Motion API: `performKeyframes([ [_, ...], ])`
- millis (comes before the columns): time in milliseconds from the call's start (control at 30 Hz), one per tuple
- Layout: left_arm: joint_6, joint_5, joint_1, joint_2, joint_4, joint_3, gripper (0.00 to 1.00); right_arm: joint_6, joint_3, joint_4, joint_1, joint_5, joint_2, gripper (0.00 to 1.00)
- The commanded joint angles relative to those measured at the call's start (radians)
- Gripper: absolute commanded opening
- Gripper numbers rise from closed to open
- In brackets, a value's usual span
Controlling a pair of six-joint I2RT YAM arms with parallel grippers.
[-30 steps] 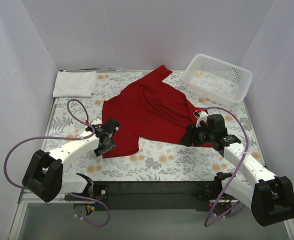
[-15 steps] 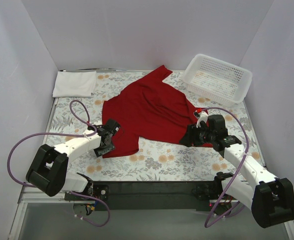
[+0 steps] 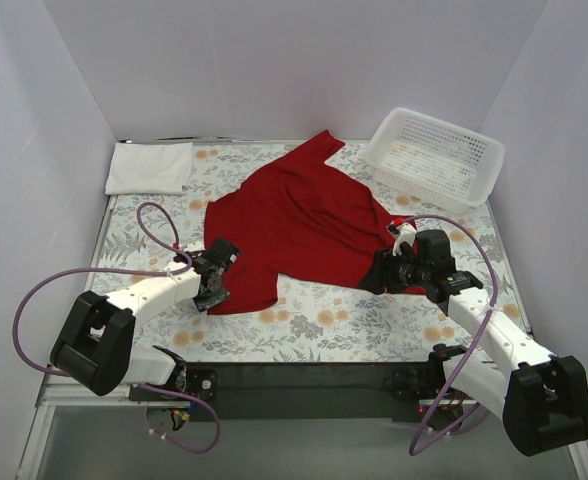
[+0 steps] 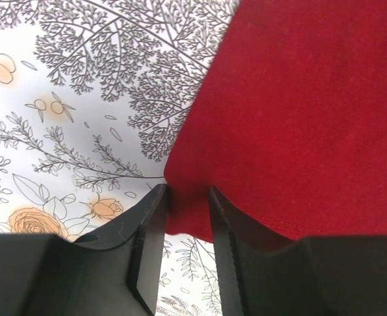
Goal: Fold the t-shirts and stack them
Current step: Flatten the tshirt out
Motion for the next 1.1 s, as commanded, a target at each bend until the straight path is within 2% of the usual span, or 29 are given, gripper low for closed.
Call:
performKeyframes([
  [0,-0.007,0.013,0.007,0.033,-0.008,-0.055,0.28,-0.015,0.004,0.015,0.005,0.005,-0.013,0.64],
  [167,-0.005,0.006,0.007,0.015,-0.015,-0.044,0.14,-0.014,0.005,0.012,0.005,0.03,-0.007,0.64],
  [200,-0.002,0.003,0.007,0.002,-0.024,-0.041,0.08,-0.011,0.01,0.009,0.003,0.051,-0.007,0.64],
  [300,0.01,-0.031,0.008,-0.024,-0.051,-0.003,0.0,0.008,0.03,-0.025,0.003,0.141,-0.013,0.64],
  [400,0.03,-0.086,0.013,-0.067,-0.077,0.043,0.0,0.023,0.056,-0.097,0.003,0.258,-0.013,0.65],
  [433,0.031,-0.094,0.027,-0.08,-0.082,0.051,0.0,0.026,0.074,-0.118,0.002,0.339,-0.013,0.65],
  [633,0.102,-0.1,0.085,-0.189,-0.002,0.056,0.0,0.072,0.135,-0.272,-0.009,0.637,0.01,0.73],
  [867,0.154,-0.056,0.088,-0.294,0.164,-0.038,0.0,0.104,0.154,-0.307,-0.041,0.714,0.072,0.83],
  [1067,0.177,-0.031,0.09,-0.298,0.212,-0.06,0.0,0.137,0.159,-0.302,-0.066,0.734,0.16,0.81],
])
